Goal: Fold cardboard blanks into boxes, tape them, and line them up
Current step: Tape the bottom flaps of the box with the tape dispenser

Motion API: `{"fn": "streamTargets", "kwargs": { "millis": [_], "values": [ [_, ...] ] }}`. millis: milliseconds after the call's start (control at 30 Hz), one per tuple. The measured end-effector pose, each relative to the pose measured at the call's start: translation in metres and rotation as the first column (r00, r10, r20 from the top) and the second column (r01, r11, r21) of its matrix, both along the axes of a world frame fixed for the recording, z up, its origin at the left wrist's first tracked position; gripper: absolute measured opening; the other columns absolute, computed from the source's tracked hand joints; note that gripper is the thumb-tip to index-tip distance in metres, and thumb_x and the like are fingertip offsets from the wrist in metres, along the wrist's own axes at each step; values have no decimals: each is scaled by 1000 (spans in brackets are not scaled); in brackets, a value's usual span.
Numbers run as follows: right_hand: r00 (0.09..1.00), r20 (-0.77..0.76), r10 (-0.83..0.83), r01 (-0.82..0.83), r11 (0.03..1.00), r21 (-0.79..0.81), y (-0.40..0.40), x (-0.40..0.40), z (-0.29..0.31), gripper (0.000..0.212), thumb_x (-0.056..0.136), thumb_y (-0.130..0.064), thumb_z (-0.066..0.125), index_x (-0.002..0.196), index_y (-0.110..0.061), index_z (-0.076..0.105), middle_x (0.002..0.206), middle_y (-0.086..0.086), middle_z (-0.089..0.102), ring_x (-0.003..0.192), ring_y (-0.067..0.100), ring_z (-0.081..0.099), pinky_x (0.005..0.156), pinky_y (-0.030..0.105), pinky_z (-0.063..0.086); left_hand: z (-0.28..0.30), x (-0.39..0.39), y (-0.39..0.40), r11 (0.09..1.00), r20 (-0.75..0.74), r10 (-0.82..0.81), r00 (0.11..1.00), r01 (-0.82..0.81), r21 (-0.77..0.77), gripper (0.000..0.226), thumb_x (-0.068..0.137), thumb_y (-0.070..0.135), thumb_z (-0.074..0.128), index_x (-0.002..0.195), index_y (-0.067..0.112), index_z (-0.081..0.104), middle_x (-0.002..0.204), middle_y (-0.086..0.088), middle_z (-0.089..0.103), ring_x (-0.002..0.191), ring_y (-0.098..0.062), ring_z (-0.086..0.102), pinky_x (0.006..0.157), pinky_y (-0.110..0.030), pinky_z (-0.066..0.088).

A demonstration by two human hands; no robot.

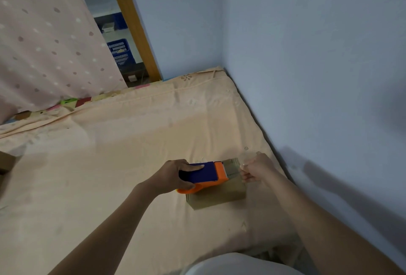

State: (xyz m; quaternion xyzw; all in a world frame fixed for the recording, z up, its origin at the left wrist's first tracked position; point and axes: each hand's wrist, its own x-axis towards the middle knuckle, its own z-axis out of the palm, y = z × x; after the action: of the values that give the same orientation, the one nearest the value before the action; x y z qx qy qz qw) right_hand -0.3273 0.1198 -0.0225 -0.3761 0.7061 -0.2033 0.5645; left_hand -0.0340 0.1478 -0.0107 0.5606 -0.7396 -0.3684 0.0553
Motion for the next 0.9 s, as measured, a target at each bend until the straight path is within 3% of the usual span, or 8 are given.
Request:
{"fn": "streamTargets", "kwargs": {
  "millis": [100, 167, 267, 400, 533, 767, 900],
  "values": [
    [999, -45, 9, -9, 1000, -10, -2, -2, -2, 17, 91, 3, 66, 104, 11, 61, 78, 23, 68, 63, 29, 67, 64, 44, 63, 1, -7, -2, 1000, 22, -20, 1000, 21, -9, 61, 82, 30, 78, 136, 45, 55, 111, 6, 56, 100, -12, 54, 77, -19, 49],
    [997, -75, 17, -18, 1000, -13, -3, -2, -1, 7, 91, 3, 65, 93, 9, 65, 79, 24, 69, 59, 27, 67, 55, 38, 62, 1, -10, -4, 999, 52, -40, 998, 41, -12, 61, 84, 32, 77, 138, 46, 53, 111, 7, 55, 99, -11, 53, 75, -16, 47],
    [992, -126, 25, -28, 999, -23, -4, -2, 1, 11, 93, 2, 63, 85, 9, 63, 86, 26, 72, 59, 26, 67, 40, 27, 53, 1, -16, -7, 999, 73, -48, 996, 49, -15, 60, 85, 31, 74, 139, 46, 51, 111, 9, 52, 98, -12, 51, 73, -14, 45],
    [982, -185, 39, -45, 999, -30, -6, -4, -7, 14, 89, 3, 64, 75, 1, 65, 73, 21, 72, 54, 25, 67, 43, 28, 55, 0, -20, -10, 997, 98, -74, 992, 76, -16, 59, 87, 30, 71, 140, 46, 49, 109, 10, 50, 95, -11, 50, 70, -10, 40],
    [979, -199, 38, -35, 999, 21, -8, -5, -18, 13, 89, 4, 62, 77, 5, 68, 63, 16, 69, 53, 26, 70, 51, 35, 60, -1, -23, -13, 995, 119, -101, 988, 103, -14, 58, 88, 30, 70, 141, 45, 49, 109, 11, 50, 96, -9, 49, 69, -8, 39],
    [981, -187, 55, -39, 995, 90, -9, -5, -20, 13, 92, -1, 59, 83, 5, 65, 79, 21, 71, 74, 34, 73, 59, 41, 63, -4, -23, -11, 997, 92, -73, 993, 74, -8, 58, 87, 29, 72, 139, 45, 51, 111, 10, 51, 100, -11, 50, 72, -10, 42],
    [956, -258, 141, -115, 987, 112, -8, -3, -24, 10, 95, -7, 58, 92, 0, 63, 90, 19, 69, 76, 32, 72, 63, 43, 63, -6, -26, -11, 998, 78, -59, 995, 61, -15, 57, 87, 30, 72, 139, 45, 52, 110, 10, 50, 100, -10, 50, 73, -10, 42]
  ]
}}
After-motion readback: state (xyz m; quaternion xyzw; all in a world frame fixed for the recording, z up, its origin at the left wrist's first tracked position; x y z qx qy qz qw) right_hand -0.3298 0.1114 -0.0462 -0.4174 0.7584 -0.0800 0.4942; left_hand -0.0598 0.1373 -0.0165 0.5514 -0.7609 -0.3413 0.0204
